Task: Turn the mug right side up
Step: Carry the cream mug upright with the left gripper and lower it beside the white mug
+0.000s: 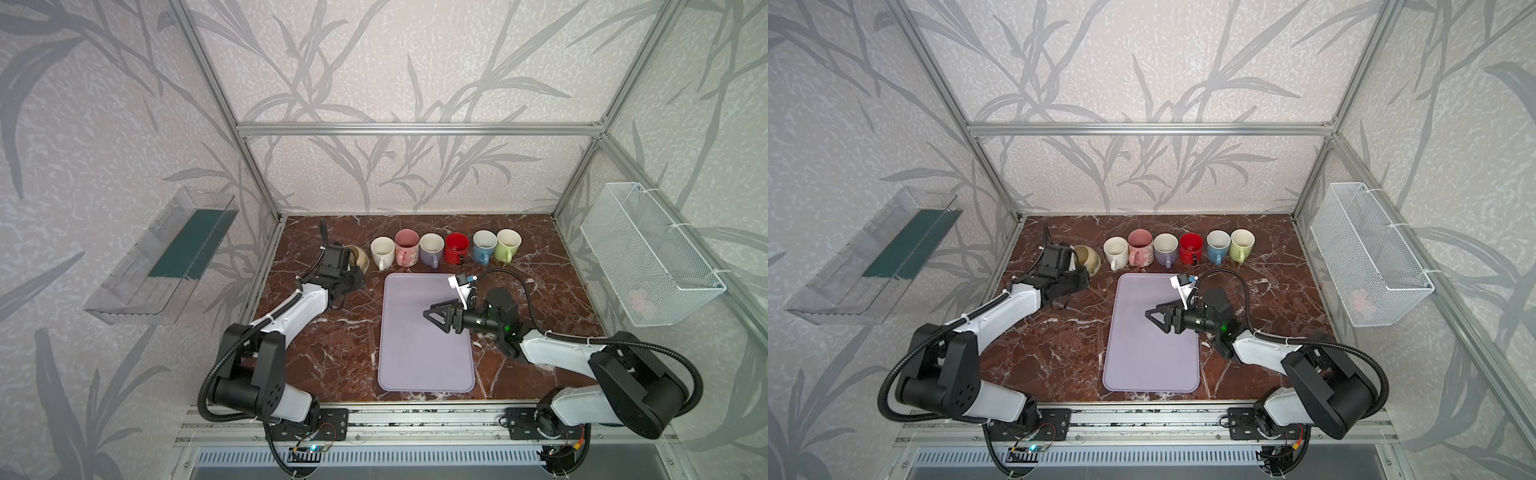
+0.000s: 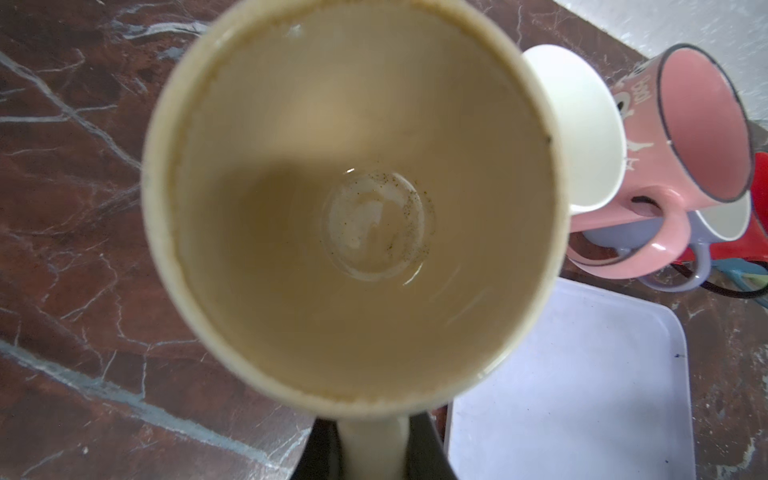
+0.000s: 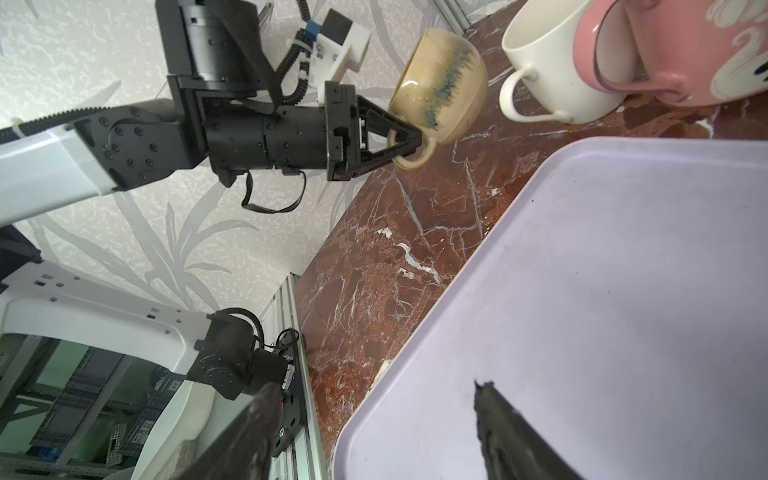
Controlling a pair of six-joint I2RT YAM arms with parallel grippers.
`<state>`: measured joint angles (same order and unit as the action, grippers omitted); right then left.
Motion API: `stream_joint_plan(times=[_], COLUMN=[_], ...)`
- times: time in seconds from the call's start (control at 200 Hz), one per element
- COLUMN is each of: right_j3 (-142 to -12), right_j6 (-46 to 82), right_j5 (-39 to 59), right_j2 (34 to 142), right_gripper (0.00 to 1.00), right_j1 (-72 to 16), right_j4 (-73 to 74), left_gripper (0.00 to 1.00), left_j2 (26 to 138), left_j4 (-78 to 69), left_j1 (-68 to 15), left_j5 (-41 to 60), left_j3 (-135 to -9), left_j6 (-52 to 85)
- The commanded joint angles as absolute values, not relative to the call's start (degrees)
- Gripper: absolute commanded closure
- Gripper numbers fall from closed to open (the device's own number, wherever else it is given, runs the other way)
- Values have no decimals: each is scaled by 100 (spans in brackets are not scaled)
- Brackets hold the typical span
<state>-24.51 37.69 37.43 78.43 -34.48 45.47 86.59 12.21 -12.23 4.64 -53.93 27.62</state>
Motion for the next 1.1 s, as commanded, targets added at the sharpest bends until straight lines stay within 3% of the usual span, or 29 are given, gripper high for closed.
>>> stream_joint_plan(times=[0.0, 0.465, 1.04, 1.095], right_j3=[-2443, -2483, -2531, -2527], right_j6=[3472, 3306, 3199, 3190], right_j5=[3597, 3517, 3482, 3473], right_j2=[7616, 7595, 7743, 7759], right_gripper=[27, 27, 26, 27], right_j1=[-3471, -3469, -3463, -3463], right_j4=[4328, 4028, 3959, 3964], left_gripper=[100, 100, 100, 94], left_j2=[8812, 9958, 10463, 10449], left_j4=[914, 1382, 1809, 1793], left_j1=[-1145, -1107, -1221, -1239], left_j5=[438, 80, -275, -276], left_j3=[-5915, -6830, -7006, -6984], left_j6=[2381, 1779, 1345, 1347])
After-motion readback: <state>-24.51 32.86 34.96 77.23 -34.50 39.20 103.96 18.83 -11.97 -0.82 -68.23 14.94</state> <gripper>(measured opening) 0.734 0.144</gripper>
